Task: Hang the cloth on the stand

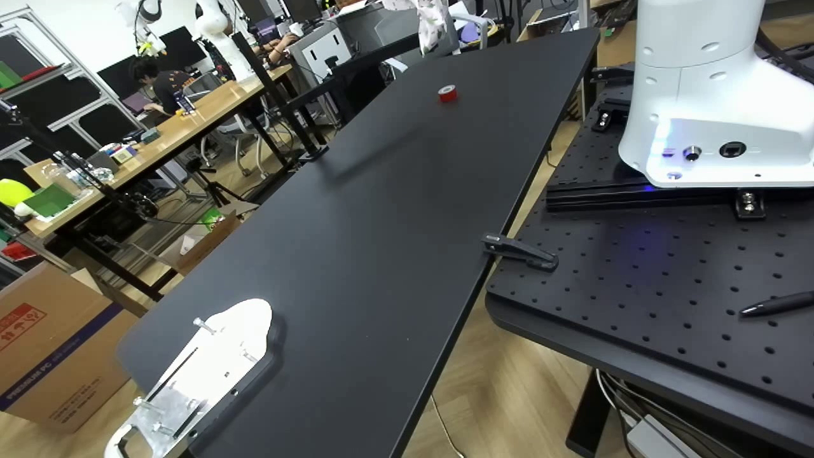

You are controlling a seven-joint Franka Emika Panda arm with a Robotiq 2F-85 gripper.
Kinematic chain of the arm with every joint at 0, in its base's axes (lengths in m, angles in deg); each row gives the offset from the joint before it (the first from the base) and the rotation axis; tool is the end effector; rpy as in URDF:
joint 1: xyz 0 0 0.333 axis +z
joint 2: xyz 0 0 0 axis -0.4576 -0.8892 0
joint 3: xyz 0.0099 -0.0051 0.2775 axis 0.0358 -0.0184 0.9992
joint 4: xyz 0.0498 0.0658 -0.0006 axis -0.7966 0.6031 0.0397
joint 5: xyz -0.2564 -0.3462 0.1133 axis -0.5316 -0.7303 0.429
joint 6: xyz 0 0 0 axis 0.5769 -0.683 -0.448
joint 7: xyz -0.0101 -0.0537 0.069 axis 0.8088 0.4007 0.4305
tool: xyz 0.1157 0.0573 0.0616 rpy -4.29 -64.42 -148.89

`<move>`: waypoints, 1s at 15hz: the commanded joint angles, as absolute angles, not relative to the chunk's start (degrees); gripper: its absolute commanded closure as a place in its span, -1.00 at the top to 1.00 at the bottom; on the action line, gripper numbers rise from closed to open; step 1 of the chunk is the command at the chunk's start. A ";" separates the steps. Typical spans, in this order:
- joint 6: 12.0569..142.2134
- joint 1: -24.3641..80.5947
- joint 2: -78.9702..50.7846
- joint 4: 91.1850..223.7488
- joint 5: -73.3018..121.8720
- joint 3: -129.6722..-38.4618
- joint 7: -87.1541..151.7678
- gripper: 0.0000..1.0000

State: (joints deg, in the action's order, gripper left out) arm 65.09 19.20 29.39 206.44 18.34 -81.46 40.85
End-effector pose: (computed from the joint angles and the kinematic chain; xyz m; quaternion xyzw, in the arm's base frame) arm 0.4794 -0.0899 0.3837 0.9830 -0.1572 0.0733 0.0602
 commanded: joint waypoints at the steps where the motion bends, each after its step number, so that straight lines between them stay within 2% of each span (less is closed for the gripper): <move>1: 65.04 18.80 25.45 202.97 19.21 -82.23 40.54 -0.97; 15: 66.76 20.81 9.91 193.39 21.10 -81.92 41.40 -0.97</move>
